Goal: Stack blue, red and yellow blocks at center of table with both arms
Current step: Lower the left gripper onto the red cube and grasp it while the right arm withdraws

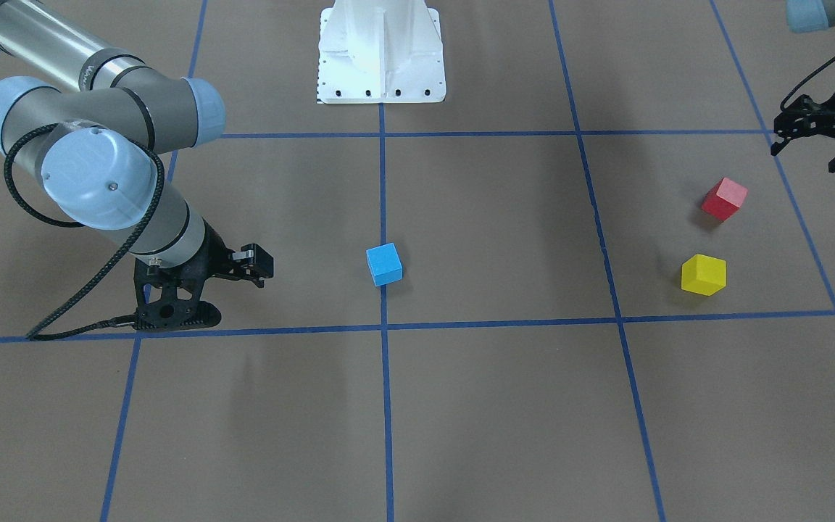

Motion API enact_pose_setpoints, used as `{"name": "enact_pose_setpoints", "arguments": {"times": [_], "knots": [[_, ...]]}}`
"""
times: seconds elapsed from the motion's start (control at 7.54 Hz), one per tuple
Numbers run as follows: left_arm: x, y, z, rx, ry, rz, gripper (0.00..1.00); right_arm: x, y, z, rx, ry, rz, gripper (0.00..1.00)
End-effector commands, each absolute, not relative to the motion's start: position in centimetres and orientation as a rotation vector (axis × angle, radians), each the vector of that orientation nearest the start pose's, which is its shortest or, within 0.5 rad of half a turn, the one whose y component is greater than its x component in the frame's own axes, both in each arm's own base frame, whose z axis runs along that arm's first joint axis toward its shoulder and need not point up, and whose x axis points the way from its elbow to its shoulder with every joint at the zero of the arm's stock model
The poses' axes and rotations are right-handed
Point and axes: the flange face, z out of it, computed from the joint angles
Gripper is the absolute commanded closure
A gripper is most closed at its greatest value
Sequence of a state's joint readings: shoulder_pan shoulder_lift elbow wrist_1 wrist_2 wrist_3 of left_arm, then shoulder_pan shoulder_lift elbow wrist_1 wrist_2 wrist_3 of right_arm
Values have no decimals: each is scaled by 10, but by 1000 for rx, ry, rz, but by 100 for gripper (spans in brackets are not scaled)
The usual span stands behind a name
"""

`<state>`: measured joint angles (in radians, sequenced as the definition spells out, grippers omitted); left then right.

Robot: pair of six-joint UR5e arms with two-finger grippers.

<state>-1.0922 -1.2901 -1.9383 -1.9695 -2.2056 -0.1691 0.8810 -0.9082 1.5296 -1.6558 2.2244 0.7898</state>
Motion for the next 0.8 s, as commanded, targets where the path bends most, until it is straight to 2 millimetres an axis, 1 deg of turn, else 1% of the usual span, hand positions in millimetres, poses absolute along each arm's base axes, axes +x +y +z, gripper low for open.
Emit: {"name": "enact_pose_setpoints", "arguments": {"times": [0.0,0.13,0.27,0.4,0.53,0.66], "knots": [[145,-383,581,252,729,515,0,-391,-590,301,-48,-806,-93,0],[150,-384,587,248,733,518,0,-391,-590,300,-49,-807,-94,0],[155,-385,584,249,736,524,0,-391,-589,303,-51,-805,-93,0],[165,-384,587,236,739,543,0,-390,-590,303,-52,-805,-91,0],[175,-394,591,231,739,547,0,-389,-589,308,-55,-801,-92,0],[182,-397,596,221,738,553,0,-389,-589,313,-59,-797,-93,0]]}}
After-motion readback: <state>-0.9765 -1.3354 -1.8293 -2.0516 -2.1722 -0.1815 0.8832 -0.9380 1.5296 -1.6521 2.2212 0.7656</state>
